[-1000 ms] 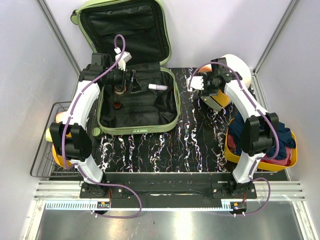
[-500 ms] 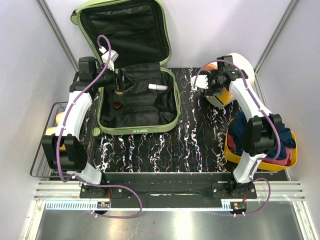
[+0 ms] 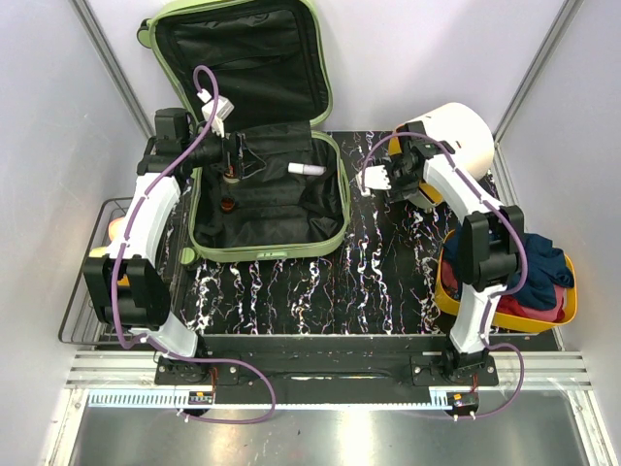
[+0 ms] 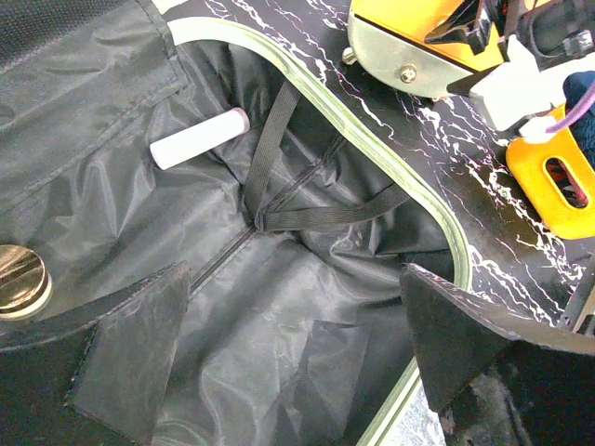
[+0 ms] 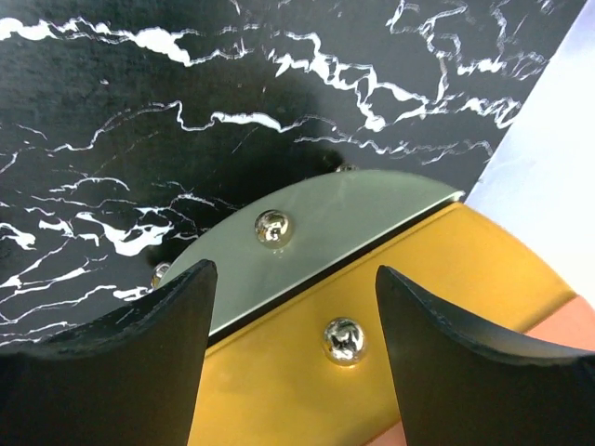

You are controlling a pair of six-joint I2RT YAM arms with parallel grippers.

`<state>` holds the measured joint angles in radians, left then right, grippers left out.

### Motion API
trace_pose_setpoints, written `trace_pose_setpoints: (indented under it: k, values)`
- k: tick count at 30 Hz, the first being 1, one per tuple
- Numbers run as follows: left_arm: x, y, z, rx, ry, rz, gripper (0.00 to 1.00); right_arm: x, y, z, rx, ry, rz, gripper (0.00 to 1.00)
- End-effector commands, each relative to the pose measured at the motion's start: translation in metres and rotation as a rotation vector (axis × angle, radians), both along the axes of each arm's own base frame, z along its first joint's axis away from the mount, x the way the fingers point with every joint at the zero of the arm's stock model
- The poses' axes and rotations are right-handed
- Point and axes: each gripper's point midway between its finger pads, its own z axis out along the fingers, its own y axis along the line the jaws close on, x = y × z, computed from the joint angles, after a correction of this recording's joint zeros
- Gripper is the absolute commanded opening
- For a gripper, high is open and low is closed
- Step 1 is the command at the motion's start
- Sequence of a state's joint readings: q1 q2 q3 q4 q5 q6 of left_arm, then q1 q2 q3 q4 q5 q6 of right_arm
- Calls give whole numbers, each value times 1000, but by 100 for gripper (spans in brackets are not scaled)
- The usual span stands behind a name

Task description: Open, take out, and arrange the luggage

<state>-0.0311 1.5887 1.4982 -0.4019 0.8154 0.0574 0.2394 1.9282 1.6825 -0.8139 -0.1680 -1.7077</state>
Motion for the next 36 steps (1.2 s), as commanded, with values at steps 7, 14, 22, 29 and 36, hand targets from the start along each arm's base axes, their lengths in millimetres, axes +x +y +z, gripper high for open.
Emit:
trace_pose_setpoints:
  k: [7, 14, 22, 29, 36]
  values:
    - [6, 9, 16, 22, -66, 43, 99, 9, 10, 11, 72, -58, -492, 74]
    - [7, 10, 6, 13, -15, 35, 99, -9, 4, 14, 289, -99, -896, 78]
    - [8, 7, 10, -7, -4, 15, 99, 1, -11, 1, 362, -154, -1028, 84]
    - [9, 8, 11, -7, -8, 16, 99, 15, -29, -8, 346, -226, -1077, 86]
    - [14, 8, 13, -11, -8, 18, 99, 18, -34, -32, 343, -174, -1111, 86]
